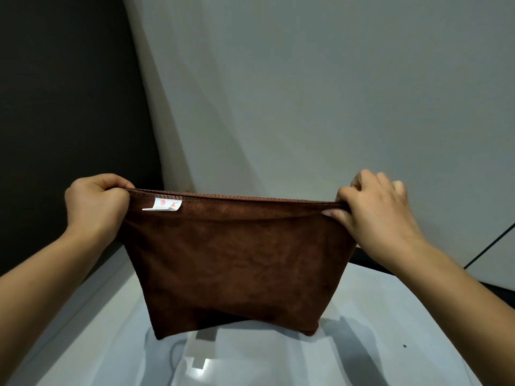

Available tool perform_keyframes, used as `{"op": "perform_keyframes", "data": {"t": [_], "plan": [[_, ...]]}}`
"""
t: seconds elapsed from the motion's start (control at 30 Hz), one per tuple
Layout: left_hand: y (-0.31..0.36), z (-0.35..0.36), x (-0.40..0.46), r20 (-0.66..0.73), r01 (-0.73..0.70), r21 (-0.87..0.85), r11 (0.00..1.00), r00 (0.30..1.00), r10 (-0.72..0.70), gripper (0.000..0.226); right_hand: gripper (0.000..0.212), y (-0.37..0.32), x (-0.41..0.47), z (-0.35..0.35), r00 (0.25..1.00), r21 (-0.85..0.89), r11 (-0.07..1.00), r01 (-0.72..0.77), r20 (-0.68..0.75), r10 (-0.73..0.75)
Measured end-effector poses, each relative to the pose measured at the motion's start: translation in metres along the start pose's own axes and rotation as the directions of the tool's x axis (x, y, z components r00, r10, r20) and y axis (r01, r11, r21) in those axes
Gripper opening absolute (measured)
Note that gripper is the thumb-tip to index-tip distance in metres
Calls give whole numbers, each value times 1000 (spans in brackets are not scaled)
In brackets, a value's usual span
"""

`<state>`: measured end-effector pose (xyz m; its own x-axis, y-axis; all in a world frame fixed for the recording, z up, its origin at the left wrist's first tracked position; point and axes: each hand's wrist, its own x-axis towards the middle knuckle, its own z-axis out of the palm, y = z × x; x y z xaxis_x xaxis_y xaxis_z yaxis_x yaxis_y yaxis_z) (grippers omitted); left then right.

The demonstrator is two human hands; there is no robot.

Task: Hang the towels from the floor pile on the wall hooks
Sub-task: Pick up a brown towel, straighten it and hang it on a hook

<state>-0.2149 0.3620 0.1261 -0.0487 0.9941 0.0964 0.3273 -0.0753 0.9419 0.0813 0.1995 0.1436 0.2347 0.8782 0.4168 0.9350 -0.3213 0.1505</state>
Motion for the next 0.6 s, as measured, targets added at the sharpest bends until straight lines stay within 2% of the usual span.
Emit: {"op": "perform_keyframes", "data": {"t": [0.13, 0.27, 0.4, 0.47, 0.6], "plan": [[-2, -3, 3, -12, 23, -4, 1000, 1000, -23, 35, 32, 3, 2, 4, 993, 237, 965, -113, 57, 102], [-2, -2, 5, -26, 31, -2, 1000, 999, -31, 35, 31, 8, -1, 6, 971, 575, 783, -238, 154, 182], [-5, -3, 7, -32, 56, -4, 998, 998, -56, 35, 27, 12, -1, 3, 945, 688, 652, -317, 176, 274], [-7, -4, 8, -35, 64, 5, 998, 997, -64, 35, 24, 13, 0, 3, 922, 772, 525, -358, 204, 328], [-7, -2, 8, -23, 88, 29, 996, 996, -87, 34, 18, 10, 2, 3, 853, 906, 103, -411, 342, 394]]}}
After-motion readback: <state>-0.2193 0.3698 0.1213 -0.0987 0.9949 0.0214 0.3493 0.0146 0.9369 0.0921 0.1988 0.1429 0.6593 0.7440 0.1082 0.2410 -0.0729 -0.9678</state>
